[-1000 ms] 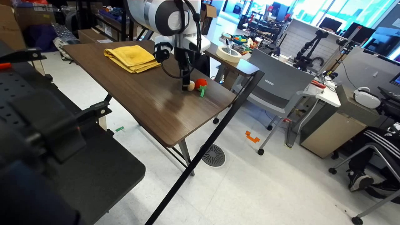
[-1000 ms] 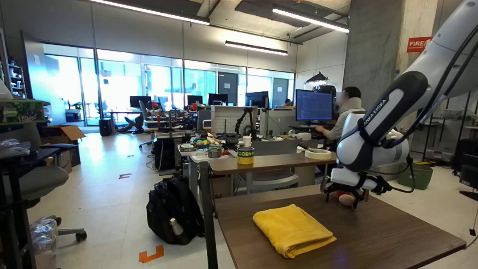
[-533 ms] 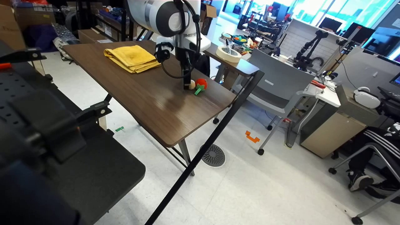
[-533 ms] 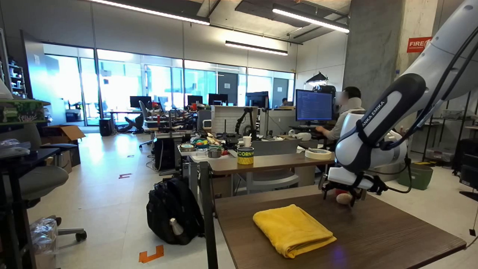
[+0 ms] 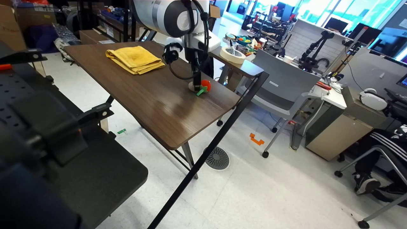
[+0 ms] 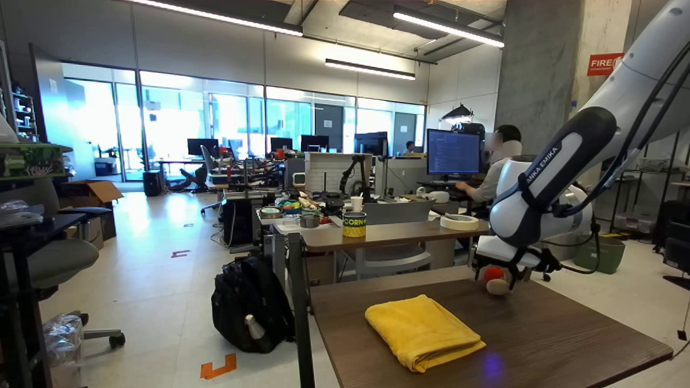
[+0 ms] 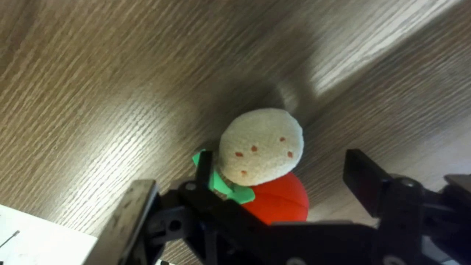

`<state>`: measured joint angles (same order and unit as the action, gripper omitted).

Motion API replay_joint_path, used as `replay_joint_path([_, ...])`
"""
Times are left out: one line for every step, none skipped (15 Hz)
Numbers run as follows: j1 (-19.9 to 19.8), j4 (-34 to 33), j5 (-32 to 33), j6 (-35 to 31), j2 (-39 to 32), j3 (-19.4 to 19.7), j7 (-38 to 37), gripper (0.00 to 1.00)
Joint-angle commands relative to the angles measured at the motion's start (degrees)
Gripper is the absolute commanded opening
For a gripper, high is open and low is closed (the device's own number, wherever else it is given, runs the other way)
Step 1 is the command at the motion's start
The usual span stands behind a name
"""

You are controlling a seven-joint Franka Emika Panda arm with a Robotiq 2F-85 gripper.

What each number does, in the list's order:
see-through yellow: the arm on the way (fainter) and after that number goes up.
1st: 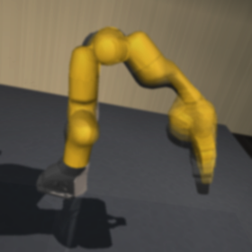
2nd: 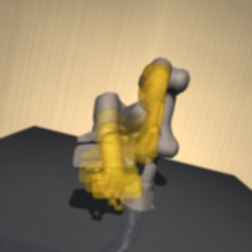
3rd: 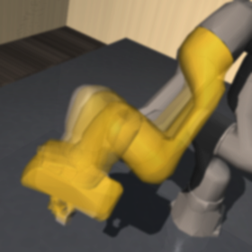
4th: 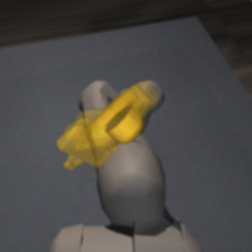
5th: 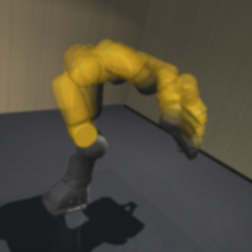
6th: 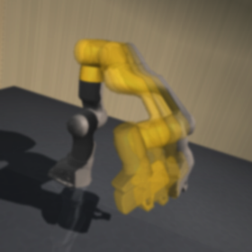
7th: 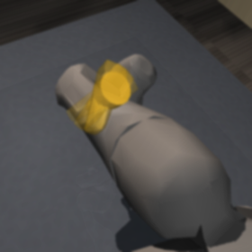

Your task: Use the towel to wipe the table

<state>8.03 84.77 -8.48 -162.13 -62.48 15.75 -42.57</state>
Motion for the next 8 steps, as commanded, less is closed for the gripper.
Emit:
replay_joint_path([1.0,-1.03,-0.18,-0.69,-1.39,0.42,-1.51,0.58])
replay_joint_path([1.01,-1.11,-0.18,-0.64,-1.62,0.2,-1.51,0.5])
replay_joint_path([1.0,-1.22,-0.25,-0.69,-1.92,-0.13,-1.47,0.42])
replay_joint_path([0.99,-1.23,-0.29,-0.69,-2.12,-0.42,-1.37,0.36])
replay_joint_path([0.83,-1.24,-0.37,-0.64,-2.22,-0.83,-1.13,0.27])
replay_joint_path([0.74,-1.17,-0.39,-0.69,-2.06,-0.86,-1.02,0.22])
replay_joint_path([0.56,-0.46,-0.38,-1.03,-1.43,-1.22,-0.48,0.15])
replay_joint_path([0.51,0.05,-0.36,-1.22,-0.97,-1.53,-0.1,0.09])
